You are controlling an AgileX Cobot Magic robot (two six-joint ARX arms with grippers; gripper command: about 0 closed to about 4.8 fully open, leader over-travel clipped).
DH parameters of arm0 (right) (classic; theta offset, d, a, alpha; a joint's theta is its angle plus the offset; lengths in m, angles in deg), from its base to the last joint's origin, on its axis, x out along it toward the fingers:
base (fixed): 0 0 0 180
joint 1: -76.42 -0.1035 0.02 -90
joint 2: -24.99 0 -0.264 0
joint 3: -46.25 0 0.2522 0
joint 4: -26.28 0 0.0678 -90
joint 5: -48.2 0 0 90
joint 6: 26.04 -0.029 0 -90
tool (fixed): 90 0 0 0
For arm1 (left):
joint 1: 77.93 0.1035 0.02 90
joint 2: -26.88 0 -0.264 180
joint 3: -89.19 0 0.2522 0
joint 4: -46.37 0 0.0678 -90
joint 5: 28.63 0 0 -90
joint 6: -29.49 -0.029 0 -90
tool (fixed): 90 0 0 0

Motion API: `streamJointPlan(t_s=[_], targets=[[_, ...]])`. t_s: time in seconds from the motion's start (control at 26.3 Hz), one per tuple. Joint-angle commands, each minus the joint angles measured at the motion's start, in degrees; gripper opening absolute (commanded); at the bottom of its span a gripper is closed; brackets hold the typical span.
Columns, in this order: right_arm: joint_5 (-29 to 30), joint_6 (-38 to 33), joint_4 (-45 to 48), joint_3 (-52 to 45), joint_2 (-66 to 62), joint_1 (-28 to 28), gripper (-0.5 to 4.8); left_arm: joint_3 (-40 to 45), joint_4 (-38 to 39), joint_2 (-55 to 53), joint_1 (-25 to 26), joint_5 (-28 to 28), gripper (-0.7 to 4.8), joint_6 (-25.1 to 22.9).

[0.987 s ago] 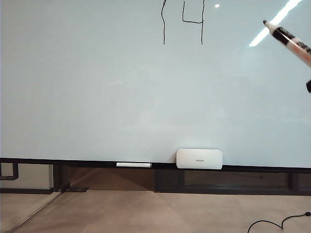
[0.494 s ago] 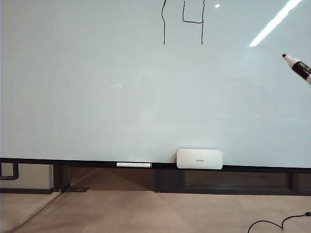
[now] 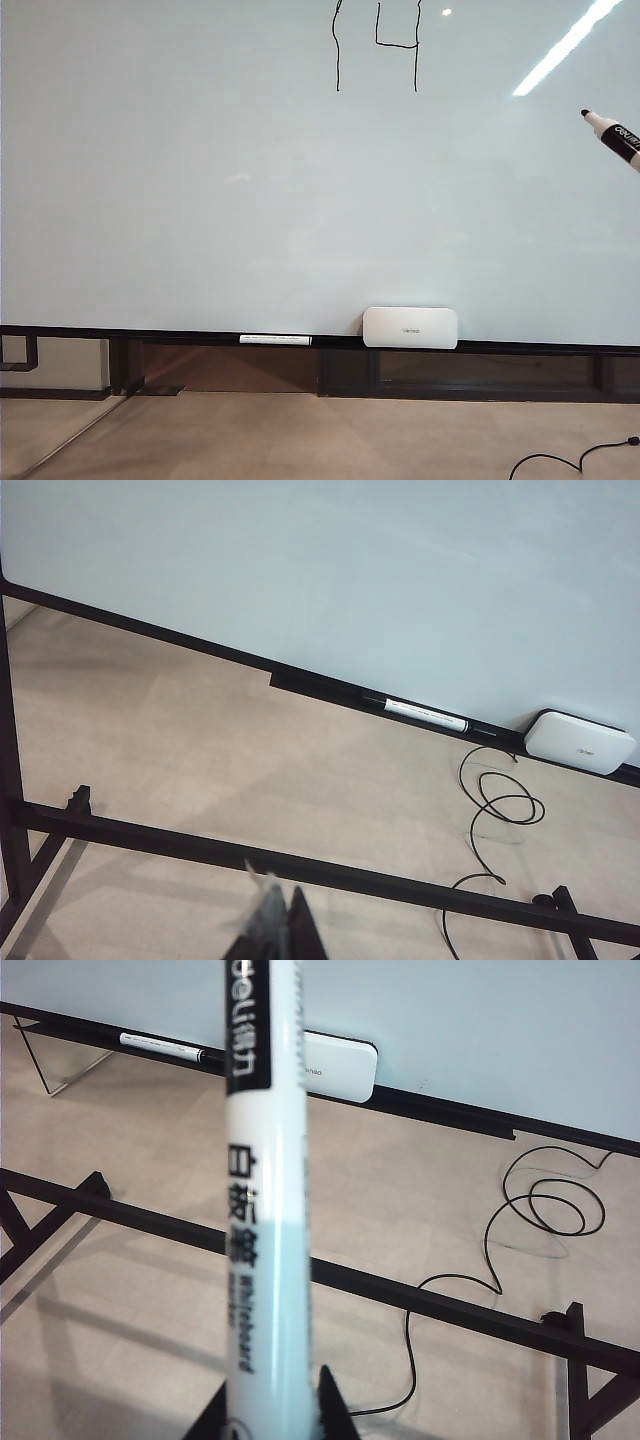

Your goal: Reach to the right to find the marker pen, pick it up, and write the number 14 on the whiteboard.

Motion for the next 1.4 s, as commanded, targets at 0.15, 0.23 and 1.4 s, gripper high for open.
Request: streamJointPlan(t_s=[0.15,0.23,1.4], targets=[[-0.33,0.00,0.98,0.31,-0.02,-0.07,-0.01,0.22,-0.02,-0.02,0.00,0.20,-0.05,-0.04],[-0.33,-0.02,0.98,0.31,-0.02,-0.07,-0.01,0.22,-0.04,-0.02,0.00,0.20,-0.05,-0.04],[-0.07,-0.02,0.98,0.28,2.54,14.62,-0.01,0.22,-0.02,-0.02,0.00,0.17,-0.06,-0.02]])
